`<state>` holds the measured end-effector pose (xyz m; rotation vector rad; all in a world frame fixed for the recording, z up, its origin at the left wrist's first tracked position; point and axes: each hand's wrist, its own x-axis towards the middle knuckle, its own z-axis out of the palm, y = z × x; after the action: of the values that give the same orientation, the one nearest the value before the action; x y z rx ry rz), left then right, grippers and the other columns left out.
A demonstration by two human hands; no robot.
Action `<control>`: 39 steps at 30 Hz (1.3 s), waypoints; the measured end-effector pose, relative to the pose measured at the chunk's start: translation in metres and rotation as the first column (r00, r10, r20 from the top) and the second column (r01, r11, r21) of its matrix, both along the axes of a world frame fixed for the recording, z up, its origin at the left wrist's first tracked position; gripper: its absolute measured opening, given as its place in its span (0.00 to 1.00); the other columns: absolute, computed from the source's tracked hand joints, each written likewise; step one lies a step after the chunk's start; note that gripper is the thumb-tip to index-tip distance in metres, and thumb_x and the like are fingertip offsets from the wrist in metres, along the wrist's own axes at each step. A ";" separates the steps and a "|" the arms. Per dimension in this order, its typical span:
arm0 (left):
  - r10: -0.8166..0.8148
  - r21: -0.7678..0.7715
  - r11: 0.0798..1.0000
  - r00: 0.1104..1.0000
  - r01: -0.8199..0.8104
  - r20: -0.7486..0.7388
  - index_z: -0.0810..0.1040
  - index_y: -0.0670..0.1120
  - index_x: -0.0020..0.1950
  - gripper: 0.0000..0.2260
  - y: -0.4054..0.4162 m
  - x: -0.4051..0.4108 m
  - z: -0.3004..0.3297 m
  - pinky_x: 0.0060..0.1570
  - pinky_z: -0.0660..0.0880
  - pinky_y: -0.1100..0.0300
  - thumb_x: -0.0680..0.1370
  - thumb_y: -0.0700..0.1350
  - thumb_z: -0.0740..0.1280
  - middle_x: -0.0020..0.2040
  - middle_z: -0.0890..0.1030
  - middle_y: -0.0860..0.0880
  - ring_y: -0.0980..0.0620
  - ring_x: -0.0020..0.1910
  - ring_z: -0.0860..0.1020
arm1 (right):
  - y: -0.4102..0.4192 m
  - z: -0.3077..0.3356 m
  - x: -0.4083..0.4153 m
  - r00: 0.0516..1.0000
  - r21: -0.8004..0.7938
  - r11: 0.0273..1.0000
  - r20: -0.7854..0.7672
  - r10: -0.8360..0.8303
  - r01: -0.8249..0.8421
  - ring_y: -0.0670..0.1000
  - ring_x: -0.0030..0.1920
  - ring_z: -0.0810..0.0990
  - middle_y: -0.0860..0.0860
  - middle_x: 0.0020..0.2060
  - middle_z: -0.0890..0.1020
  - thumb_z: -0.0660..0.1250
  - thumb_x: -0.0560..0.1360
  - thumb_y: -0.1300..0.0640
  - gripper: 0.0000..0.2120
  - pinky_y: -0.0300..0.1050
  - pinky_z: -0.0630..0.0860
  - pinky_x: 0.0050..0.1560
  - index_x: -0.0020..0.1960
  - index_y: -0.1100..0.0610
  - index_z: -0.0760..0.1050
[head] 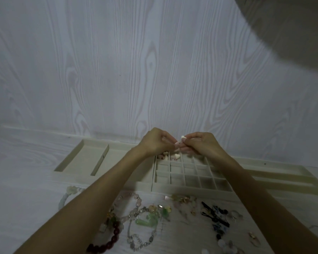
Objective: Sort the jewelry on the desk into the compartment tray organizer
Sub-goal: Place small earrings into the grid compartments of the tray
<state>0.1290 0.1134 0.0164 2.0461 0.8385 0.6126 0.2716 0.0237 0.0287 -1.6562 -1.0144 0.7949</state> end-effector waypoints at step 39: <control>-0.011 0.292 0.938 0.858 0.187 -0.514 0.84 0.55 0.52 0.09 0.019 0.008 -0.005 0.45 0.69 0.63 0.74 0.52 0.70 0.49 0.83 0.58 0.56 0.51 0.78 | 0.017 -0.008 0.008 0.151 -0.313 0.946 0.935 0.322 -0.081 0.49 0.46 0.80 0.47 0.48 0.84 0.65 0.75 0.47 0.11 0.41 0.69 0.40 0.52 0.48 0.82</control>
<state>0.1368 0.1322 0.0119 2.6055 0.9628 0.1497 0.2798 0.0406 0.0212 -2.2487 -2.1812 -0.2606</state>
